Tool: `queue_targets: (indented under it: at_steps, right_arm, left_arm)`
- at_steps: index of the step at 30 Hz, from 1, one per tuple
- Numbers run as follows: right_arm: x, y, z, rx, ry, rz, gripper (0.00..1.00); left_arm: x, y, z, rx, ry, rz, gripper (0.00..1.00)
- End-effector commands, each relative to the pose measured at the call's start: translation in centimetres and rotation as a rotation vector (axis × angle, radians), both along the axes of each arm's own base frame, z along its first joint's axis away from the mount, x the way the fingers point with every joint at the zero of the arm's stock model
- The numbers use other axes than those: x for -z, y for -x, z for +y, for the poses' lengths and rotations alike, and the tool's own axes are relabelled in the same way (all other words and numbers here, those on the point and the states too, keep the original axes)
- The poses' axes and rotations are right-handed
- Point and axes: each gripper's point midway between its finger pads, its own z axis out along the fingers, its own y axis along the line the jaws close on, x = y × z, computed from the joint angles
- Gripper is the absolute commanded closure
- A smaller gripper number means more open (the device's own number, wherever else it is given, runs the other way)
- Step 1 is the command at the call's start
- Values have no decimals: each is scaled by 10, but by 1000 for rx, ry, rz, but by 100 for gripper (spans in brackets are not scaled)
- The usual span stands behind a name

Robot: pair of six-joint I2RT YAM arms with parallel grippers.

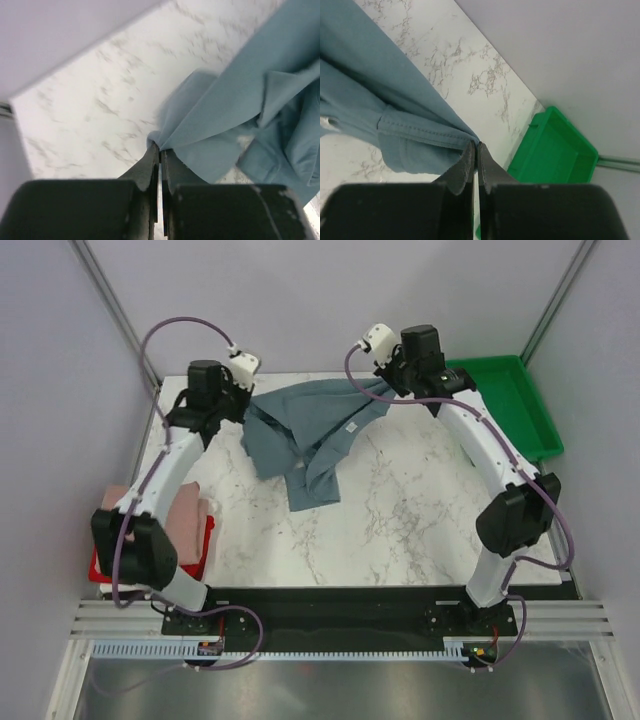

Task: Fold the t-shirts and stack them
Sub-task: Flatten the tshirt out

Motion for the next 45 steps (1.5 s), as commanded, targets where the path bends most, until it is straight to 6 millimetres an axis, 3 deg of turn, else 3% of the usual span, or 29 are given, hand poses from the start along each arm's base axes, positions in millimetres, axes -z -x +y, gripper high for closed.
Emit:
queue_targets:
  at_steps: [1, 2, 4, 5, 7, 8, 9, 12, 15, 18, 23, 24, 25, 26, 27, 30, 32, 34, 35, 36, 37, 39, 40, 42, 43, 45]
  right_arm:
    - [-61, 38, -7, 0, -152, -82, 100]
    - [-67, 52, -3, -33, -186, -71, 100]
    - [-70, 73, 5, -96, -227, -31, 100]
    - [-82, 89, 4, -107, -262, -39, 100]
    - [-82, 110, 7, -144, -295, -6, 100]
    - [-96, 124, 4, -150, -317, -30, 100]
    - [-96, 133, 2, -135, -345, -13, 100]
    - [-99, 161, -2, -142, -389, 5, 100]
    - [-93, 178, -6, -128, -412, 38, 100]
    - [-75, 179, -9, -119, -387, 66, 100]
    - [-23, 149, -13, -70, -307, 146, 100]
    - [-13, 141, -21, -44, -298, 161, 100]
    - [7, 130, -22, -36, -275, 199, 100]
    - [14, 122, -24, -31, -271, 208, 100]
    - [22, 111, -30, -13, -270, 218, 100]
    - [61, 69, -35, 32, -261, 271, 100]
    - [71, 45, -35, 44, -274, 259, 100]
    - [88, 15, -29, 55, -269, 272, 97]
    - [92, 4, -30, 87, -281, 280, 92]
    - [90, -17, -28, 106, -291, 265, 84]
    - [87, -26, -32, 135, -285, 253, 71]
    - [70, -37, -39, 138, -280, 220, 65]
    - [65, -35, -43, 128, -269, 209, 62]
    - [60, -14, -50, 32, -222, 197, 61]
    - [61, -4, -50, -15, -201, 199, 60]
    - [74, 35, -49, -103, -176, 238, 58]
  left_arm:
    - [-86, 28, 9, 58, -29, -204, 98]
    - [-104, 43, 4, 108, -21, -242, 98]
    - [-118, 62, -1, 167, -18, -262, 98]
    - [-135, 83, -5, 218, -12, -297, 98]
    - [-151, 102, -6, 245, -9, -338, 98]
    - [-156, 110, -5, 248, -5, -344, 98]
    - [-169, 123, -3, 248, -2, -379, 98]
    - [-189, 145, 1, 249, -5, -423, 98]
    - [-198, 150, 1, 270, -24, -451, 96]
    - [-181, 135, -4, 307, -51, -416, 95]
    - [-95, 82, -34, 438, -16, -198, 93]
    - [-86, 73, -39, 454, -5, -178, 93]
    - [-74, 66, -44, 473, 14, -146, 94]
    - [-39, 49, -49, 476, 27, -58, 94]
    - [-35, 39, -51, 480, 30, -46, 94]
    - [14, 4, -55, 468, 25, 58, 97]
    - [43, -22, -52, 433, -2, 107, 97]
    - [57, -44, -41, 369, -45, 121, 87]
    - [64, -65, -38, 335, -67, 119, 81]
    - [61, -76, -32, 282, -76, 115, 68]
    - [57, -87, -22, 214, -108, 100, 62]
    - [25, -99, -16, 141, -83, 43, 47]
    - [14, -100, -8, 100, -89, 21, 45]
    - [1, -91, -5, 56, -56, 9, 41]
    - [-19, -81, -3, 49, -40, -21, 39]
    - [-6, -60, -2, 36, -16, 22, 29]
